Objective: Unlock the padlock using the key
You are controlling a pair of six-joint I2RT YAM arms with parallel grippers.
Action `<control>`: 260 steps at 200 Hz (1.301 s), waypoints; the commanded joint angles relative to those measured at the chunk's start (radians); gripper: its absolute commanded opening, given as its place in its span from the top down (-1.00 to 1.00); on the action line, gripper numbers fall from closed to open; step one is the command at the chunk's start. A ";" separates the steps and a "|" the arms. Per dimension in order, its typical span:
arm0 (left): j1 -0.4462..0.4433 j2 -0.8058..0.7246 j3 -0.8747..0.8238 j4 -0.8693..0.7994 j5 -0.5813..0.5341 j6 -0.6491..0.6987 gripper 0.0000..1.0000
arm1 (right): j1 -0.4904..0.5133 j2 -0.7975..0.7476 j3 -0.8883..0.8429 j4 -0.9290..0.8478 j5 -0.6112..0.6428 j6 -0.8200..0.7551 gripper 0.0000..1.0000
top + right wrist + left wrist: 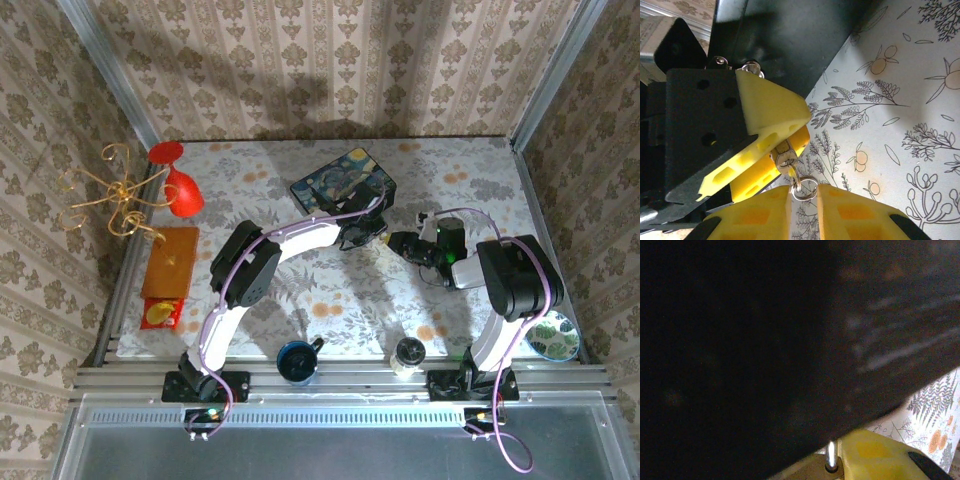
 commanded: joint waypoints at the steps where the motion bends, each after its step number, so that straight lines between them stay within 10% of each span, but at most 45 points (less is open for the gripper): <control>1: 0.001 -0.047 -0.002 0.074 0.030 -0.020 0.58 | 0.010 0.015 0.026 0.038 -0.032 0.002 0.58; 137: 0.000 -0.049 -0.006 0.083 0.044 -0.013 0.58 | 0.012 0.084 0.037 0.162 -0.048 0.097 0.99; 260: -0.004 -0.057 -0.019 0.123 0.086 0.016 0.68 | -0.007 0.338 0.096 0.468 -0.135 0.766 1.00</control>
